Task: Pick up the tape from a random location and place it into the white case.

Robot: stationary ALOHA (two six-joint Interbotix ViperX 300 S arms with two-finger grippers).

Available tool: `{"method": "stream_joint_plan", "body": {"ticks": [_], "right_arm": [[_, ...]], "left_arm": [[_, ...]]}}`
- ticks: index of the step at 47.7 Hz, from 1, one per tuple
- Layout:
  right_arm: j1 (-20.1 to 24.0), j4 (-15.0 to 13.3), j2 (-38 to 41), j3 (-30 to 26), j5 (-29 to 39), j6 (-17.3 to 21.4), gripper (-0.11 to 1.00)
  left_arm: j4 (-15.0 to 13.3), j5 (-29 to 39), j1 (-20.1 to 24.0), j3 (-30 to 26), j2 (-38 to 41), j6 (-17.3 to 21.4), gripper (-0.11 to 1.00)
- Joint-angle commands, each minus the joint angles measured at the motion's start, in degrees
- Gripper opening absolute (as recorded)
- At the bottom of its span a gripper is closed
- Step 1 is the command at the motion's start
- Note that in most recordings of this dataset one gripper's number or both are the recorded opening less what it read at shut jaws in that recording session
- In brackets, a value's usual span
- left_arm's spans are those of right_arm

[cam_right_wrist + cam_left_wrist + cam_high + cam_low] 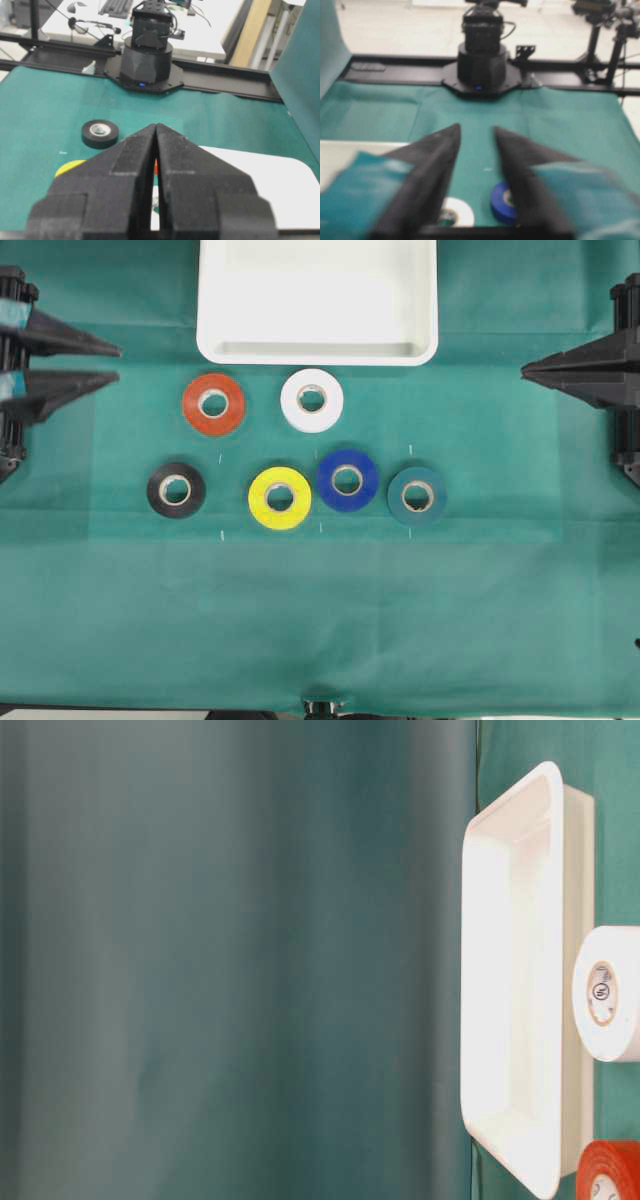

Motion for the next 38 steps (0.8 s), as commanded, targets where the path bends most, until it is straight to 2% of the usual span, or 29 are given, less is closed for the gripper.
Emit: {"method": "stream_joint_plan", "body": {"ticks": [1,6,11,38], "right_arm": [[-0.09,0.0,0.35,-1.58,-0.26,0.0,0.0],[-0.09,0.0,0.35,-1.58,-0.26,-0.09,0.0],[-0.09,-0.09,0.53,-1.49,-0.26,-0.09,0.0],[-0.09,-0.18,0.62,-2.02,0.53,-0.09,0.0]], "left_arm": [[-0.09,-0.26,0.18,-1.41,0.53,0.18,0.54],[-0.09,0.09,0.18,-1.41,0.53,0.44,0.83],[-0.09,1.23,0.18,-1.41,0.35,0.53,0.99],[-0.09,2.55,0.18,-1.58,0.18,0.26,1.0]]}}
